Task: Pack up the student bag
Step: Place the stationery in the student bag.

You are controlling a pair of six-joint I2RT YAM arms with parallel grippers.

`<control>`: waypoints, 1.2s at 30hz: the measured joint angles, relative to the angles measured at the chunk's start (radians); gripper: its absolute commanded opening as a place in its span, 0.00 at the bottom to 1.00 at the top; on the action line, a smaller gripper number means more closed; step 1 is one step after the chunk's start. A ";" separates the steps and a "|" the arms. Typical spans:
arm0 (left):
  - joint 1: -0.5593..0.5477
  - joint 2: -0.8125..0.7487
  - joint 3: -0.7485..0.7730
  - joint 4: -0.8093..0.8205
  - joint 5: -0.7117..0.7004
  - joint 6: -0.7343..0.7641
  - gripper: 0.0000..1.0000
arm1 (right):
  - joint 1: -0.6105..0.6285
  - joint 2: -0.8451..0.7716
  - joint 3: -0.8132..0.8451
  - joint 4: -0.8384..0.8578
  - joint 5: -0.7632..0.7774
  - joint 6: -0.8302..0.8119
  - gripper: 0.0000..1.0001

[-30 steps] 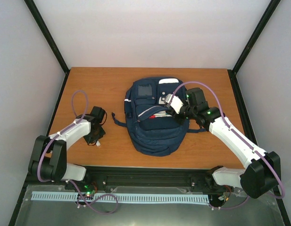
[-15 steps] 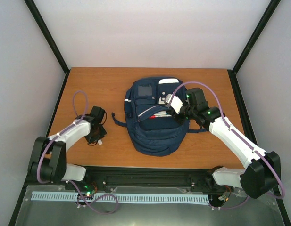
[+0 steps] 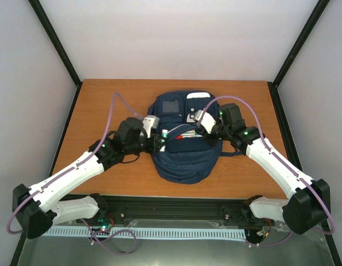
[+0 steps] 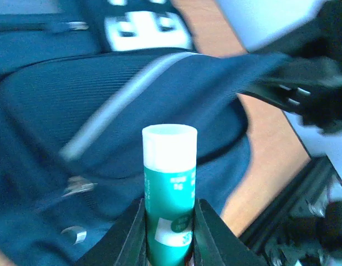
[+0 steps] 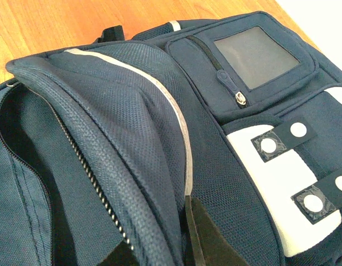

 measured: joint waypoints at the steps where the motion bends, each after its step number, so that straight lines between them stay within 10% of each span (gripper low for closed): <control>1: -0.034 0.011 0.016 0.014 0.002 0.025 0.04 | 0.000 0.000 0.000 0.000 0.000 0.003 0.03; 10: -0.327 0.321 0.243 -0.049 -0.113 0.380 0.06 | -0.002 0.000 0.000 0.006 -0.002 0.019 0.03; 18: -0.461 0.574 0.415 -0.108 -0.544 0.722 0.03 | -0.008 0.000 0.000 0.006 -0.003 0.023 0.03; 27: -0.496 0.698 0.465 -0.033 -0.816 0.949 0.34 | -0.021 0.001 -0.001 0.016 -0.004 0.025 0.04; 36: -0.498 0.695 0.465 -0.029 -0.854 0.978 0.43 | -0.022 0.002 -0.001 0.030 -0.005 0.028 0.04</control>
